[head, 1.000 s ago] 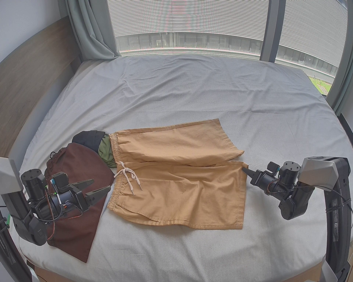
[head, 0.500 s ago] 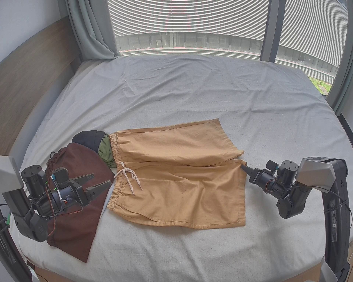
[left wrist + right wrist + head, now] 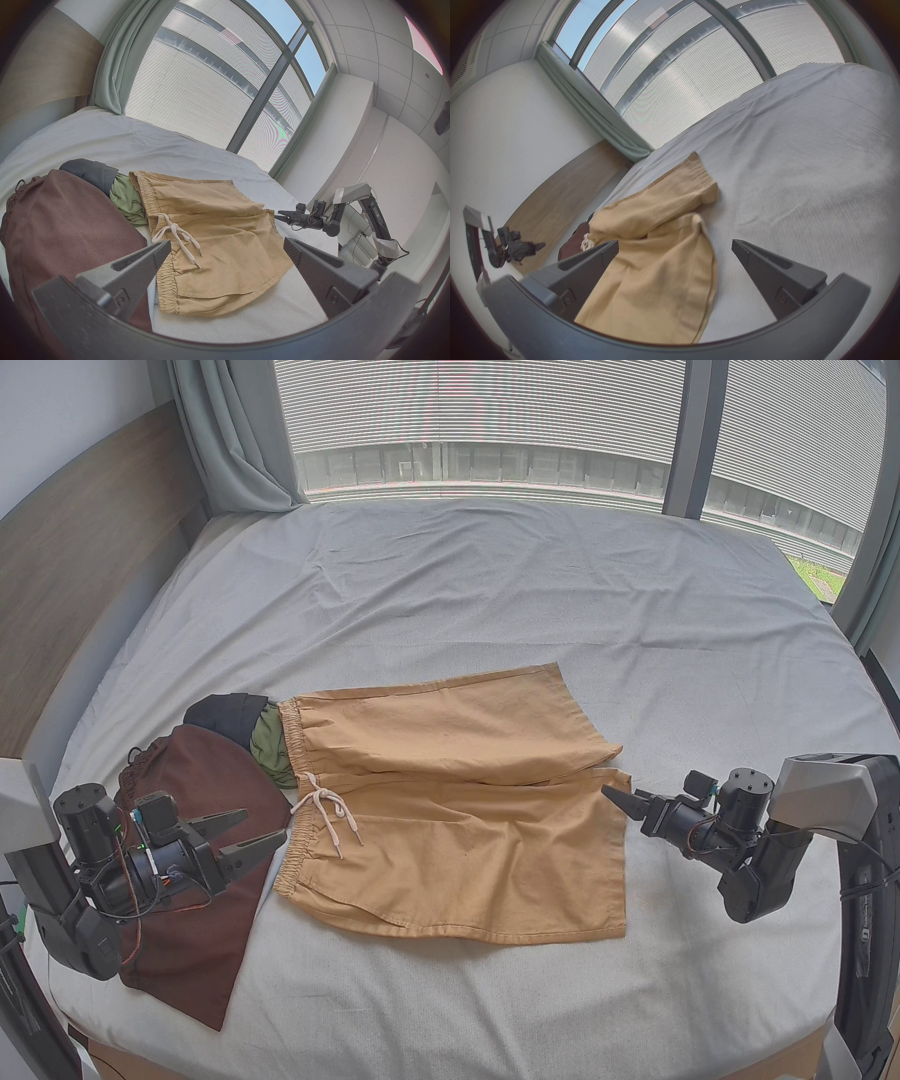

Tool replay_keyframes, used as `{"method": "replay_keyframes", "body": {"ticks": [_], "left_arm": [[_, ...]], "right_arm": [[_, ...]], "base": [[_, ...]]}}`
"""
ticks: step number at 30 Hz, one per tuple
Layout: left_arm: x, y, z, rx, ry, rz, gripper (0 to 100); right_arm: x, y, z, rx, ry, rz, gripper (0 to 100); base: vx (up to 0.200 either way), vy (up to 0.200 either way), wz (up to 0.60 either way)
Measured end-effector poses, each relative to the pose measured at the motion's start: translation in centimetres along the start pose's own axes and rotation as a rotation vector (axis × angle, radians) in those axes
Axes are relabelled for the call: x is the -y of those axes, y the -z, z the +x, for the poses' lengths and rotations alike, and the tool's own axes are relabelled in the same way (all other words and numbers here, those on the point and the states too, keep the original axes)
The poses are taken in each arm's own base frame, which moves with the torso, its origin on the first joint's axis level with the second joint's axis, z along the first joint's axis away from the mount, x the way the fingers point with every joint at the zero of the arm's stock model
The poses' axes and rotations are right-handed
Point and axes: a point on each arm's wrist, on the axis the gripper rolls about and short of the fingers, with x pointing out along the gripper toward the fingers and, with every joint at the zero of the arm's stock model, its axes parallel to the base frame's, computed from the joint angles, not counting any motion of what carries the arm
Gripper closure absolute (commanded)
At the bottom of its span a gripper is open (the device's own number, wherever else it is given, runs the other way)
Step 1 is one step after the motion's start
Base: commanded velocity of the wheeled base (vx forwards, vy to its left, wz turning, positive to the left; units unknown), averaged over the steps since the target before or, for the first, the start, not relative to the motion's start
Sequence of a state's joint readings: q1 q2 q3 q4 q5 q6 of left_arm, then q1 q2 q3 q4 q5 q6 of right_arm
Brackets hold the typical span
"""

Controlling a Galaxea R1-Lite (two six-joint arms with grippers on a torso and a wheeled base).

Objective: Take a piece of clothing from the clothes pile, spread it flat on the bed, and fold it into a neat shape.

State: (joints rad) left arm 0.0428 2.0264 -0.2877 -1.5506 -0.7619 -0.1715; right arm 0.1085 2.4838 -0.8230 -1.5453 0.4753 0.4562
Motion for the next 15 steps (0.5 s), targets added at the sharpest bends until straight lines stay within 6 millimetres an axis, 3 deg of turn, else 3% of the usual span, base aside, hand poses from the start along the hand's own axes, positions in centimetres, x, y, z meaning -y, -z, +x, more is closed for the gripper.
{"method": "replay_keyframes", "body": {"ticks": [8,15], "left_arm": [[0.0,0.1,-0.1,-0.005,0.003,-0.002,0],[0.0,0.2,-0.1,-0.008,0.002,-0.007,0]], "right_arm": [[-2.0,1.4,-3.4,-0.143,-0.067,-0.101,0],[-3.8,2.4,-4.6,-0.21,-0.102,-0.095,0]], "base": [[0.0,0.0,0.0],[0.0,0.0,0.0]]}}
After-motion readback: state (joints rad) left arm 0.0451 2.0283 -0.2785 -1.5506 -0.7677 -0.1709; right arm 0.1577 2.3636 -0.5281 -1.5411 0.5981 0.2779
